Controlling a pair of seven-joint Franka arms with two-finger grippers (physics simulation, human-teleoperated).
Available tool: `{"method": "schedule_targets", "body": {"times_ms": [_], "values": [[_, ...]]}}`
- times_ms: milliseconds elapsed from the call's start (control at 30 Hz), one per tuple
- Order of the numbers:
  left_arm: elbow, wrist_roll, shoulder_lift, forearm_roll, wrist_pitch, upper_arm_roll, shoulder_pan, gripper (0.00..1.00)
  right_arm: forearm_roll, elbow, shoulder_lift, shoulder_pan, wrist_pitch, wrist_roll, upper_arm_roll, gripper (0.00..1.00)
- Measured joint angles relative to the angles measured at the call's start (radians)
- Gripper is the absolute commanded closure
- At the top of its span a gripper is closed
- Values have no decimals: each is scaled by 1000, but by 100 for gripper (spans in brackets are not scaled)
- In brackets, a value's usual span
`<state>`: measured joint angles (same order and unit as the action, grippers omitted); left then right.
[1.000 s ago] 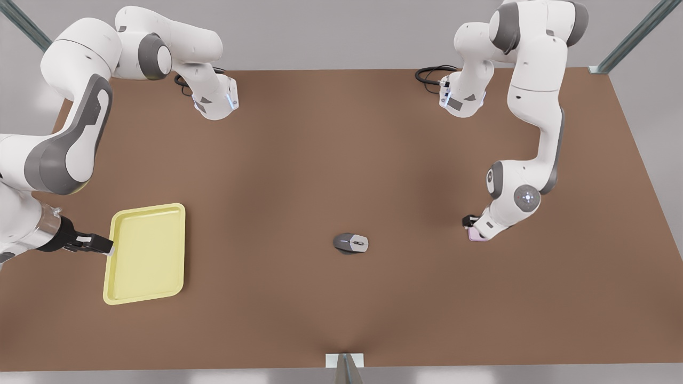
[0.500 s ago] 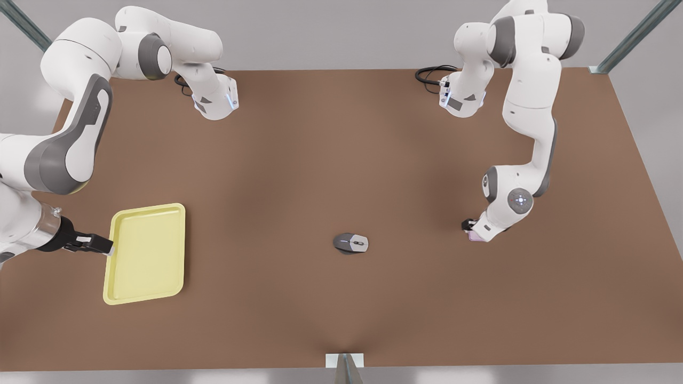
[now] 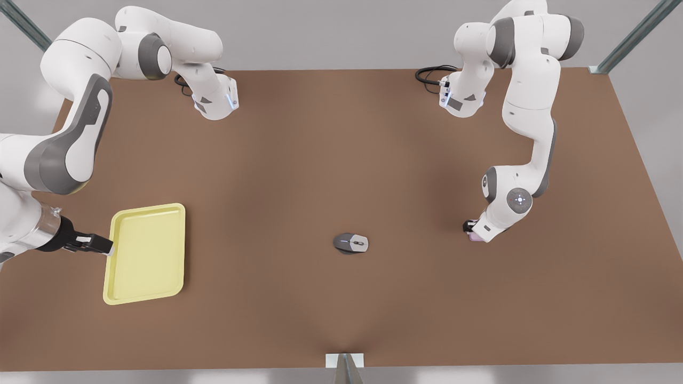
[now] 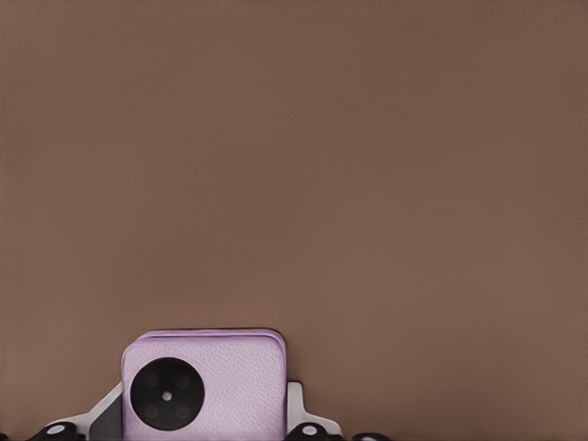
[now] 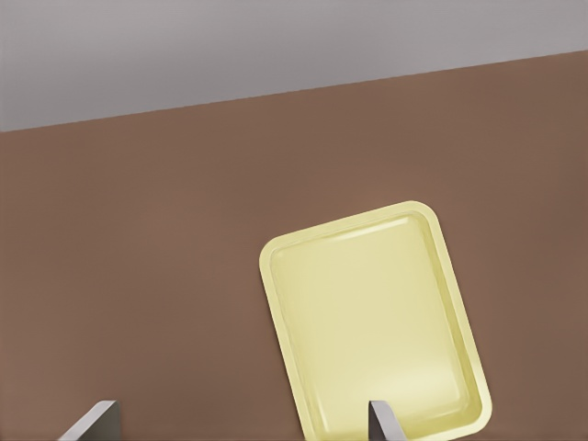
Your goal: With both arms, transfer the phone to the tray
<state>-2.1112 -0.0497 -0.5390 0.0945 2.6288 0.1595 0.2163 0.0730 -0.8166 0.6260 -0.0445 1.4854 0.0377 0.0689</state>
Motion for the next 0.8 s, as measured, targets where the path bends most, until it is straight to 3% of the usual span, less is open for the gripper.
{"method": "schedule_targets", "body": {"times_ms": [600, 800], "values": [[16, 25, 29, -2, -8, -8, 11, 27, 0, 0, 0, 0, 1, 0, 0, 0], [109, 66, 36, -1, -53, -16, 124, 27, 0, 0, 0, 0, 1, 1, 0, 0]]}}
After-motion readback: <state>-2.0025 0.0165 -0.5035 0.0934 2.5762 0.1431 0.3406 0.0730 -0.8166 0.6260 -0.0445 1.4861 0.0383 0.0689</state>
